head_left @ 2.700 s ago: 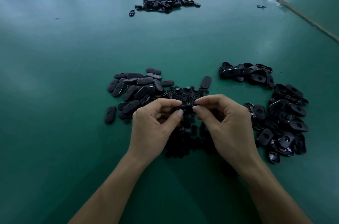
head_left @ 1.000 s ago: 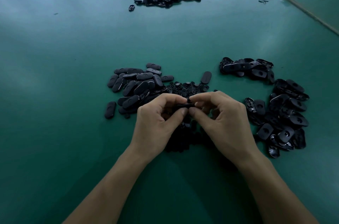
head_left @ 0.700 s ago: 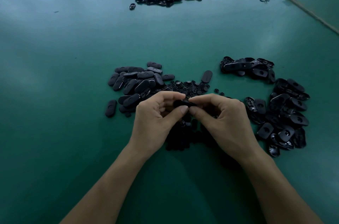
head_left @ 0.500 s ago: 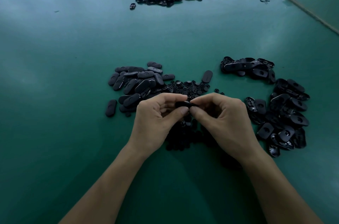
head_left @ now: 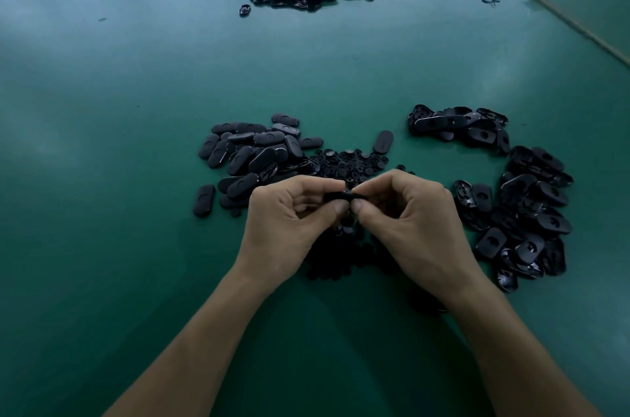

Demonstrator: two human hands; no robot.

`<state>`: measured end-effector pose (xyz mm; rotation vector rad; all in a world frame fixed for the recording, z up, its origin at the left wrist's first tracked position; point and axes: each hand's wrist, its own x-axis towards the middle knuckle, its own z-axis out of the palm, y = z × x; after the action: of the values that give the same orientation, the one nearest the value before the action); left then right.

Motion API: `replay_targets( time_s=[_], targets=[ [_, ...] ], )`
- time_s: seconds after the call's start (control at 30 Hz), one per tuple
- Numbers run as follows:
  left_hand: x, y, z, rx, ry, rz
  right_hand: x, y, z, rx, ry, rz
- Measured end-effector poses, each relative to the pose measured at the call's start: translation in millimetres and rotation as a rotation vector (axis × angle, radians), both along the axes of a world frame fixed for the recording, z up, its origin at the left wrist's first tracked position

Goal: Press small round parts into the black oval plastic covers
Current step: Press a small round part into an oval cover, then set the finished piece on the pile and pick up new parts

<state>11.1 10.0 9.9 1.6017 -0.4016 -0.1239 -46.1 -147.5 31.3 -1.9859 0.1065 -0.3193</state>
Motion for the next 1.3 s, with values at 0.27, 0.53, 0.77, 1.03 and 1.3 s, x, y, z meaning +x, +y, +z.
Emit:
replay_targets(
  time_s=[0.27,0.53,0.77,1.03,1.3],
  targets=[
    [0,1,0,0.016,-0.063,0.029,0,-3,1,0.010,0.007,0.029],
    [-2,-1,-3,-0.026,-0.134,0.143,1,-10,2,-0.254,-0.038,-0.210],
    [15,12,-4,-0.065,-0.166,0.445,-9,-40,-1,-0.660,0.382,-0.524],
    [39,31,-12,-0.068,-0.051,0.602,-10,-43,-1,-0.658,0.395,-0.497],
    [40,31,-15,0.007,0.006,0.567,-8,-45,-4,-0.519,-0.008,-0.543]
  ],
)
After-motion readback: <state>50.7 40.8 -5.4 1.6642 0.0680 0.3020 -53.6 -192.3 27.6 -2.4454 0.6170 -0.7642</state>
